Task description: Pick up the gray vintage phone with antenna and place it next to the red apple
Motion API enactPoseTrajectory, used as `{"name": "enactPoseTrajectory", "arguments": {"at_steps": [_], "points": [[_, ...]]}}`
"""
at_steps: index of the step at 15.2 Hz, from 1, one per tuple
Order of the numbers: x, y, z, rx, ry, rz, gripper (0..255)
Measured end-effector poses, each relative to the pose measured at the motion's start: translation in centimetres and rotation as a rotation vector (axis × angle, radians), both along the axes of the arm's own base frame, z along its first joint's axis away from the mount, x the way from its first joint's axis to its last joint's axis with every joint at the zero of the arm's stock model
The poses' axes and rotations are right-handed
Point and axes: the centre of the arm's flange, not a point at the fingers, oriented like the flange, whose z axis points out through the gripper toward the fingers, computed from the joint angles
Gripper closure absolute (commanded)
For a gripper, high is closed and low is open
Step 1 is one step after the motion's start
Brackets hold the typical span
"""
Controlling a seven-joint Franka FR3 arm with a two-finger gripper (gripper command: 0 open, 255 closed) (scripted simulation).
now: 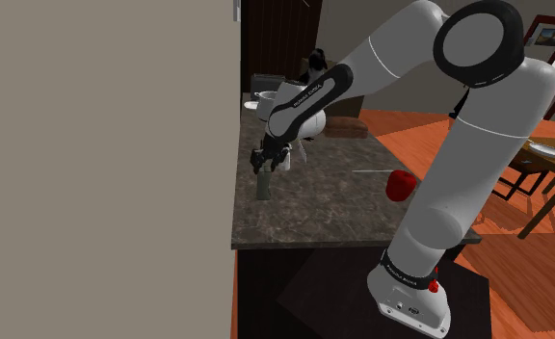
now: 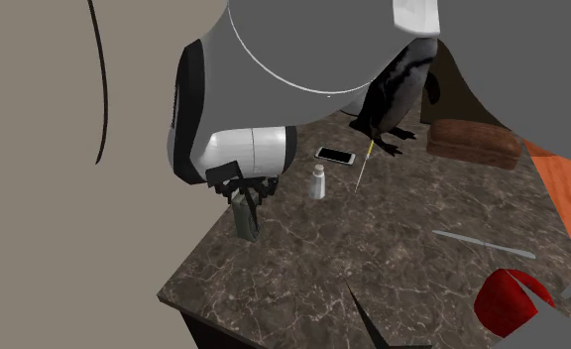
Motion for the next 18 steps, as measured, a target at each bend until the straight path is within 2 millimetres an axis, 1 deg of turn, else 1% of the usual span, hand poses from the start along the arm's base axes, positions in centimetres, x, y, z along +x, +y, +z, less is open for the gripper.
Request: {"name": "enactPoseTrajectory", "arguments": {"at_steps": [7, 8, 18], "points": [[0.0, 0.0, 0.0, 0.0, 0.0, 0.0, 255], [0.0, -0.1, 0.3, 0.0, 0.001, 0.0, 255], [0.0, 0.0, 5.1, 0.0, 0.001, 0.0, 255]]}}
